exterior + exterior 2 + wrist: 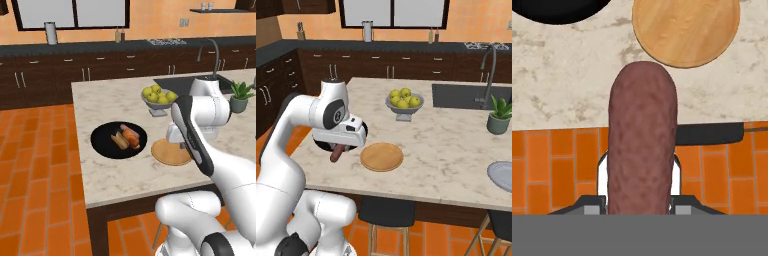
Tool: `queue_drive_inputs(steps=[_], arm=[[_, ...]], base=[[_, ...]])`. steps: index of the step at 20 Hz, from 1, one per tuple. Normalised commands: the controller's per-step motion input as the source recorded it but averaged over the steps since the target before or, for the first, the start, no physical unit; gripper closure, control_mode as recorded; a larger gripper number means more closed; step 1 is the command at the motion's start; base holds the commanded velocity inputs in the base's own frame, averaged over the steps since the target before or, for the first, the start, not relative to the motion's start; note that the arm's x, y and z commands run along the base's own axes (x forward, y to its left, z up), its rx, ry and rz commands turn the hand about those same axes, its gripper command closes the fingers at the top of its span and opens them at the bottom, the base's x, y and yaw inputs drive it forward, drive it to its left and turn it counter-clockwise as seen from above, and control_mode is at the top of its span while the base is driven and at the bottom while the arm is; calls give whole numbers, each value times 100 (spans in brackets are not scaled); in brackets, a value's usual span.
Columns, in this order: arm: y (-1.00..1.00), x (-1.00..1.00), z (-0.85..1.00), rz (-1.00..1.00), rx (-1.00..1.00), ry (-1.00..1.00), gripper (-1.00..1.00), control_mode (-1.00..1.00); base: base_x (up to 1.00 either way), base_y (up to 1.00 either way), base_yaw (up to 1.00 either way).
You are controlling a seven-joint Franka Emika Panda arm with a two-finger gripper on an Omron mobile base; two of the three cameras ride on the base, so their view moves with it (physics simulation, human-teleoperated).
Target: Place one bun and one sausage from the bowl on each plate.
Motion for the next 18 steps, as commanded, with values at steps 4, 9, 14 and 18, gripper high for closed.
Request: queue_drive_inputs(steps=[4, 9, 14, 18], arm=[[-3, 1, 0, 0, 0, 0, 100, -100], [-51, 72, -15, 3, 2, 3, 100, -100], [-7, 97, -49, 0, 0, 2, 100, -100], [0, 77, -79, 0, 0, 2, 100, -100]], base=[[0, 0, 0], [0, 0, 0], [0, 0, 0], [0, 0, 0]])
